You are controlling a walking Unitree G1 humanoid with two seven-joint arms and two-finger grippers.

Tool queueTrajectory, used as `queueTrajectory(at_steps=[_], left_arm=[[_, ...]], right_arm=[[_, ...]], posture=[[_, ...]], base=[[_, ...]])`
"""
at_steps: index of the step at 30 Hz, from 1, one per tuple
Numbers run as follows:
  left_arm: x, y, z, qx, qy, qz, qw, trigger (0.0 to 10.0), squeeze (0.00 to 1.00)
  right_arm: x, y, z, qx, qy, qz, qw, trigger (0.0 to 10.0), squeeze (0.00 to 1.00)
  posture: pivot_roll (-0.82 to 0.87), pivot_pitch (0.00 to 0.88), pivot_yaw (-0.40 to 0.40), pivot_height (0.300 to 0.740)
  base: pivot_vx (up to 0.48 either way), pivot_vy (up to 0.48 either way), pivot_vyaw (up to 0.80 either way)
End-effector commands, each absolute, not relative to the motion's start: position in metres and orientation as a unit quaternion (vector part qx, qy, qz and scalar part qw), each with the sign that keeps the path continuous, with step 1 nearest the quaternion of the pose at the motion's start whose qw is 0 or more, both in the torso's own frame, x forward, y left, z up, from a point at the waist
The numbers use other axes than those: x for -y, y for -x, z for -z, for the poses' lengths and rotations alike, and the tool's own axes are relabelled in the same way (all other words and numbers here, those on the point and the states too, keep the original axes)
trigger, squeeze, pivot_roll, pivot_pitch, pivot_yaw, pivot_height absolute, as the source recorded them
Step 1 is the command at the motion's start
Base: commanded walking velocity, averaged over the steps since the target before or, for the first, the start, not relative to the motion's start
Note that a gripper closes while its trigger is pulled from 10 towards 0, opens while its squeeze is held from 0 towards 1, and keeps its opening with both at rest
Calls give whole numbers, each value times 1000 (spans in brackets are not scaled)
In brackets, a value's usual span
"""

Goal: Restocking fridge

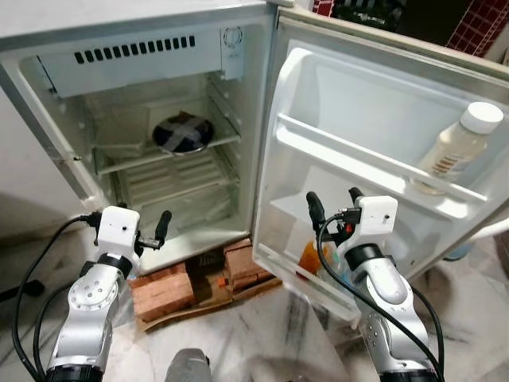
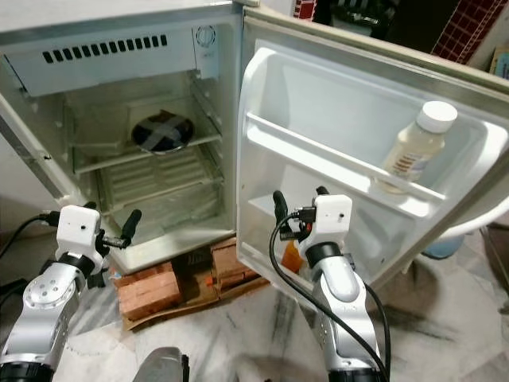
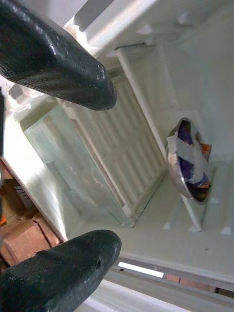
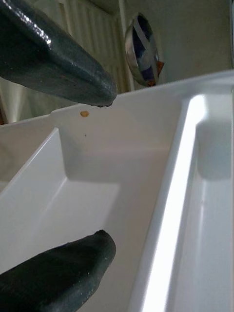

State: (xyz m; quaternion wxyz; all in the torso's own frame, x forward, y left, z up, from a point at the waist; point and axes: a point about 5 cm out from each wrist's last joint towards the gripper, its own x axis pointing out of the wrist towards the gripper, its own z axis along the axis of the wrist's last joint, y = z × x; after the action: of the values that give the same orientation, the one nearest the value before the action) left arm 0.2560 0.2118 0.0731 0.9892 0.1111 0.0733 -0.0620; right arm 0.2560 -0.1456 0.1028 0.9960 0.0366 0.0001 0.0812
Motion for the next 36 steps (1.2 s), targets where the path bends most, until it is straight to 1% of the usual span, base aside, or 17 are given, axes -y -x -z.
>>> queueTrajectory(at_steps=[1,12,16,18,19,20,21,22,23,24,25,26,27,36], left_arm=[[-211,-257,-72,-78,-122,66,987,10000,0],[-210,-261,-74,-73,-117,74,988,10000,0],[-208,-261,-73,-74,-114,76,988,10000,0],[-207,-260,-74,-74,-112,76,988,10000,0],[-207,-260,-74,-74,-112,76,988,10000,0],[-207,-260,-74,-75,-112,76,988,10000,0],[-207,-260,-74,-72,-117,76,988,10000,0],[-207,-260,-74,-72,-117,76,988,10000,0],[-207,-260,-74,-70,-119,77,987,10000,0],[-207,-261,-74,-72,-117,78,987,10000,0],[-207,-261,-73,-73,-116,78,987,10000,0],[-207,-261,-73,-73,-116,78,987,10000,0],[-206,-261,-72,-74,-115,78,988,10000,0],[-203,-260,-70,-75,-119,81,987,10000,0]], right_arm=[[144,-254,-107,5,-26,-91,995,10000,0],[138,-261,-120,37,-9,-105,994,10000,0],[136,-265,-123,41,-15,-118,992,10000,0],[132,-264,-124,43,-31,-145,988,10000,0],[132,-264,-124,43,-31,-145,988,10000,0],[128,-263,-124,39,-43,-165,985,10000,0],[121,-261,-124,31,-58,-207,976,10000,0],[121,-261,-124,31,-58,-207,976,10000,0],[116,-260,-124,23,-69,-239,968,10000,0],[107,-254,-123,3,-88,-305,948,10000,0],[105,-253,-123,-4,-94,-322,942,10000,0],[105,-253,-123,-4,-94,-322,942,10000,0],[104,-250,-122,-14,-98,-349,932,10000,0],[109,-243,-116,-47,-90,-436,894,10000,0]], posture=[[121,0,-37,740],[118,0,-35,740],[121,0,-36,740],[125,0,-39,740],[125,0,-39,740],[126,0,-40,740],[124,0,-40,740],[124,0,-40,740],[123,0,-41,740],[120,0,-41,740],[120,0,-43,740],[120,0,-43,740],[120,0,-43,740],[123,0,-48,740]], base=[[0,-300,0],[0,-450,0],[0,-480,0],[0,-480,0],[0,-480,0],[0,-480,0],[0,-480,0],[0,-480,0],[0,-480,0],[0,-480,0],[0,-480,0],[0,-480,0],[0,-480,0],[0,-480,0]])
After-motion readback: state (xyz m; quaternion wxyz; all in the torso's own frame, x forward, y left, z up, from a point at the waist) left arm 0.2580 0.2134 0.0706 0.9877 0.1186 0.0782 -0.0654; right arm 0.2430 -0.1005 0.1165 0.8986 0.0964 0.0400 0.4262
